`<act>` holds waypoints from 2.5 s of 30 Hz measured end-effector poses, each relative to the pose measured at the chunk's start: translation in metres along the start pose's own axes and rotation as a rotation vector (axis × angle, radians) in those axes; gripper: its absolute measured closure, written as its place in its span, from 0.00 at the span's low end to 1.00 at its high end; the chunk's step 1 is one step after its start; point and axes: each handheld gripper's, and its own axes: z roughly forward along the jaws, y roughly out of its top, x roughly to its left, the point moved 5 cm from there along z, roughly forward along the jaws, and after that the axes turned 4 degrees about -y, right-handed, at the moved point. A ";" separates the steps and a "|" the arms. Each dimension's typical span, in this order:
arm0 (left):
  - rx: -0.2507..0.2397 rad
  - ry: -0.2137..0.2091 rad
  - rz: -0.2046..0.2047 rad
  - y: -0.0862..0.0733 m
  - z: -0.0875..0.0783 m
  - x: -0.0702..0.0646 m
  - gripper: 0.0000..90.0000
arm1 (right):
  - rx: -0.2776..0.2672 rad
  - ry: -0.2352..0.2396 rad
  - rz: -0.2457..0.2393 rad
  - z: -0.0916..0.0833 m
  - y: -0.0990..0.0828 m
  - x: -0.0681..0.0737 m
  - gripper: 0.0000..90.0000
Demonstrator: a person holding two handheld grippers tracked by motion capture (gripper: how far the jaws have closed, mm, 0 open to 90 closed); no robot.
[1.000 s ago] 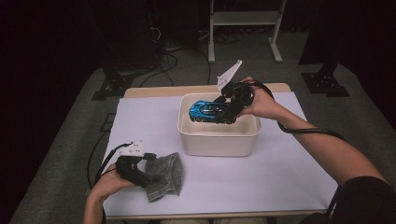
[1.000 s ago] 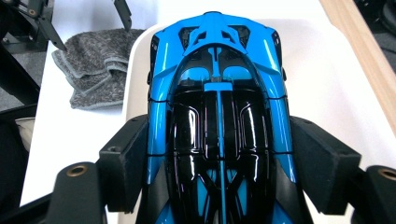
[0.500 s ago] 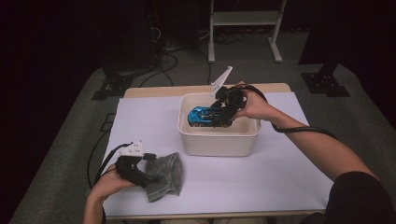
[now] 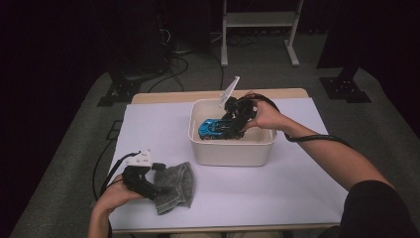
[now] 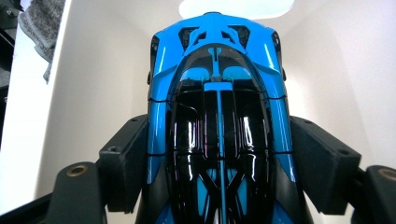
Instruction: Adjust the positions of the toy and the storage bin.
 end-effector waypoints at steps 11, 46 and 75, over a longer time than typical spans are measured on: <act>0.001 0.002 0.003 0.000 -0.001 0.000 0.11 | 0.048 0.014 0.011 0.015 -0.004 -0.001 0.28; 0.001 0.000 0.009 0.001 -0.002 -0.001 0.11 | 0.169 0.038 0.003 0.040 -0.008 -0.005 0.28; 0.000 -0.002 0.018 0.000 -0.004 -0.002 0.11 | 0.286 0.059 -0.008 0.053 -0.017 -0.004 0.29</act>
